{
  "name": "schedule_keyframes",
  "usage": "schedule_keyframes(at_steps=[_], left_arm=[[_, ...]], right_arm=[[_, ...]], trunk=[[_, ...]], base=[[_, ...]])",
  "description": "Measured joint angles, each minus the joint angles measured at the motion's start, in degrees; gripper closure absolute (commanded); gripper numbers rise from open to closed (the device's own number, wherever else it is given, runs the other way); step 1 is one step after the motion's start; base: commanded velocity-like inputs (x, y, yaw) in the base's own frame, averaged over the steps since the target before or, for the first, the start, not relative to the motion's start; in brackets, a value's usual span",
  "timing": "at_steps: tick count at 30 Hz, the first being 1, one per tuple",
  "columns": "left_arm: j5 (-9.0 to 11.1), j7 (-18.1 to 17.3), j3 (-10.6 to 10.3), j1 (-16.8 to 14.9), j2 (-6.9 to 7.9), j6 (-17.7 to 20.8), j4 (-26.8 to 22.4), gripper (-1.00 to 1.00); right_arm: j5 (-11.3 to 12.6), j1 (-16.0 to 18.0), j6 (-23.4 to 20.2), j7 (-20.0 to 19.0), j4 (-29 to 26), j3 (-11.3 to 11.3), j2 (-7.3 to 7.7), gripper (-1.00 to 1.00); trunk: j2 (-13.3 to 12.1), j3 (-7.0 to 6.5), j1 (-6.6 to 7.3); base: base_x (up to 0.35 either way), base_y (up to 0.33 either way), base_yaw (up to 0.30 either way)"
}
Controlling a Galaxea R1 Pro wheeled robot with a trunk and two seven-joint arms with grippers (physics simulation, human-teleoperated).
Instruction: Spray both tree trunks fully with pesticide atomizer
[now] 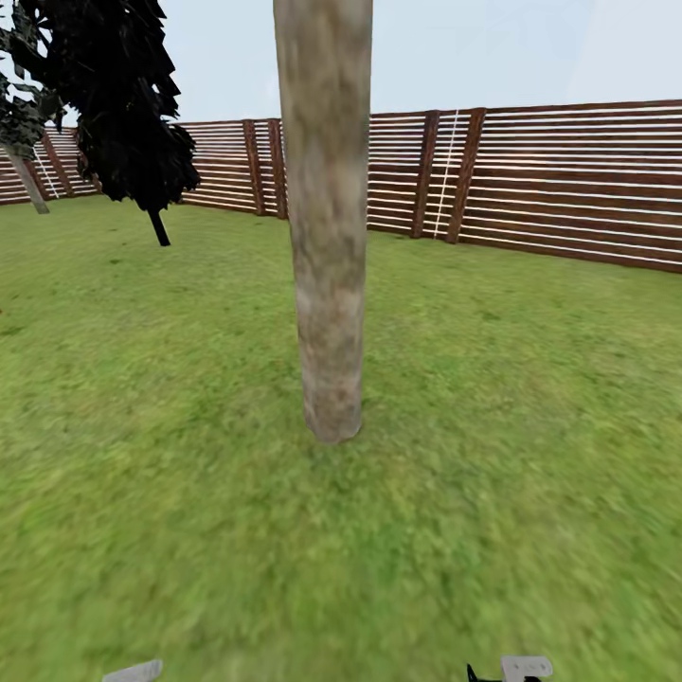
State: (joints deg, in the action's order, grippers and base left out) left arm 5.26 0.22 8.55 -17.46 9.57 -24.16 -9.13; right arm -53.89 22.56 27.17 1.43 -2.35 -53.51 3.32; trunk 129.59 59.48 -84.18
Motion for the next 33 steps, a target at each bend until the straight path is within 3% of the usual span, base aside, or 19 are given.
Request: schedule_keyframes(at_steps=[20,24,26,29,30,31,32,33], left_arm=[[0.1,-0.1,0.0,0.0,0.67,0.1,-0.5,1.00],[-1.2,-0.8,-0.8,-0.7,0.56,0.4,-1.2,1.00],[-4.4,-1.2,-1.8,-0.9,0.54,0.7,-1.7,1.00],[-16.9,-4.3,-3.6,-2.6,1.16,2.7,-4.6,1.00],[-20.9,-8.2,-3.8,-4.0,1.43,4.4,-5.8,1.00],[-23.5,-11.7,-3.8,-5.2,1.58,5.8,-6.7,1.00],[-27.2,-17.7,-3.9,-7.0,1.80,8.1,-8.0,1.00],[-29.3,-21.4,-3.7,-8.2,1.90,9.5,-8.8,1.00]], right_arm=[[0.1,0.0,0.0,-0.1,-0.1,-0.2,-0.09,-1.00],[0.0,0.0,0.0,-0.8,-4.5,0.8,-0.81,-1.00],[-1.1,0.4,-0.1,-2.7,-6.7,4.5,-1.43,-1.00],[-2.4,3.4,-0.2,-11.8,-11.3,14.3,-1.98,-1.00],[-2.4,4.8,-0.3,-16.7,-12.8,17.2,-2.03,-1.00],[-2.4,5.8,-0.4,-20.4,-13.9,19.0,-2.04,-1.00],[-2.3,7.1,-0.5,-25.9,-15.6,21.2,-2.05,-1.00],[-2.3,7.8,-0.6,-29.1,-16.8,22.4,-2.05,-1.00]], trunk=[[0.0,-0.29,-0.01],[0.0,-0.29,-0.03],[0.0,-0.29,-0.04],[0.0,-0.31,-0.03],[0.0,-0.31,-0.03],[0.0,-0.31,-0.03],[0.0,-0.31,-0.03],[0.0,-0.31,-0.04]], base=[[0.303,-0.089,0.000],[0.053,-0.012,0.000],[0.012,-0.003,0.000],[0.002,-0.001,0.000],[0.000,0.000,0.000],[0.000,0.000,0.000],[0.000,0.000,0.000],[0.000,0.000,0.000]])
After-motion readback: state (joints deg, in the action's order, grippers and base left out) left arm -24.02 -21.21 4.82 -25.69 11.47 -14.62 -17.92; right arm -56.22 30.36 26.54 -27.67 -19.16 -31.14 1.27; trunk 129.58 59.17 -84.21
